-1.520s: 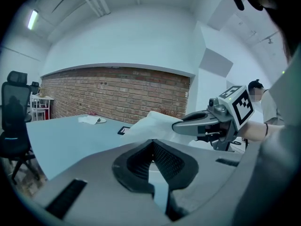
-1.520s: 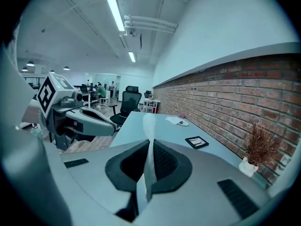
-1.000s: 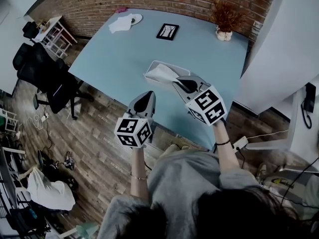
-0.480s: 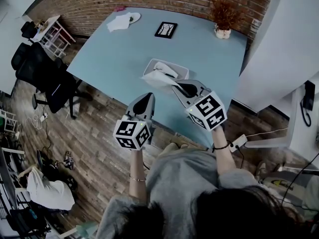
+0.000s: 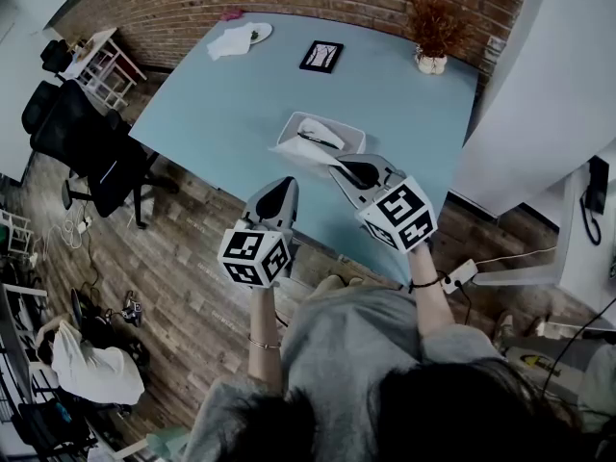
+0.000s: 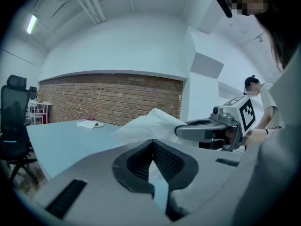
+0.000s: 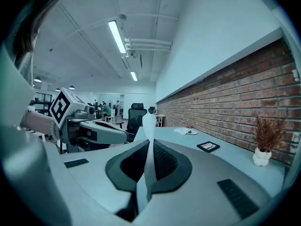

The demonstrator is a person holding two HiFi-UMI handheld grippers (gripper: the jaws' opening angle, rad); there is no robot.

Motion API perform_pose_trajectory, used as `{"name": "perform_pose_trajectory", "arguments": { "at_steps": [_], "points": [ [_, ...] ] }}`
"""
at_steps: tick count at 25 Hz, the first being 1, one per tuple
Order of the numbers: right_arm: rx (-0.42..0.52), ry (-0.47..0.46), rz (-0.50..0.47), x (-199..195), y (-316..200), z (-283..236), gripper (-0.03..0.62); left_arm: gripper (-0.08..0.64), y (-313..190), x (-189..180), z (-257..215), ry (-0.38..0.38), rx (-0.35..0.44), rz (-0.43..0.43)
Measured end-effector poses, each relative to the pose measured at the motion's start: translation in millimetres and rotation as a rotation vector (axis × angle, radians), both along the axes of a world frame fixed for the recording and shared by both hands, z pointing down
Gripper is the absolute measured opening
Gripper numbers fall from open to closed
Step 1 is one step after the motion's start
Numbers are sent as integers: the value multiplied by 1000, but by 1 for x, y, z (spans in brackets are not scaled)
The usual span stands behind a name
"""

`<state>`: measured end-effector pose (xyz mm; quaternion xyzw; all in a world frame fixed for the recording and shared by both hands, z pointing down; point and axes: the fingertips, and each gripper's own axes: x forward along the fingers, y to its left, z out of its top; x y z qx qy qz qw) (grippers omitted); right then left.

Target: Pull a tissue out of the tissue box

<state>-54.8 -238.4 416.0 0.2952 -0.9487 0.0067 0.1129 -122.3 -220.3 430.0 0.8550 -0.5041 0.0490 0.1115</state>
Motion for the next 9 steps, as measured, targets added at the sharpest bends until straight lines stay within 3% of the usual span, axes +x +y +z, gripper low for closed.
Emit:
{"name": "perform_pose_trajectory", "arguments": {
  "at_steps": [9],
  "points": [
    [3, -14, -16, -3, 0, -1, 0, 3, 0, -3, 2, 6, -8, -2]
  ]
}}
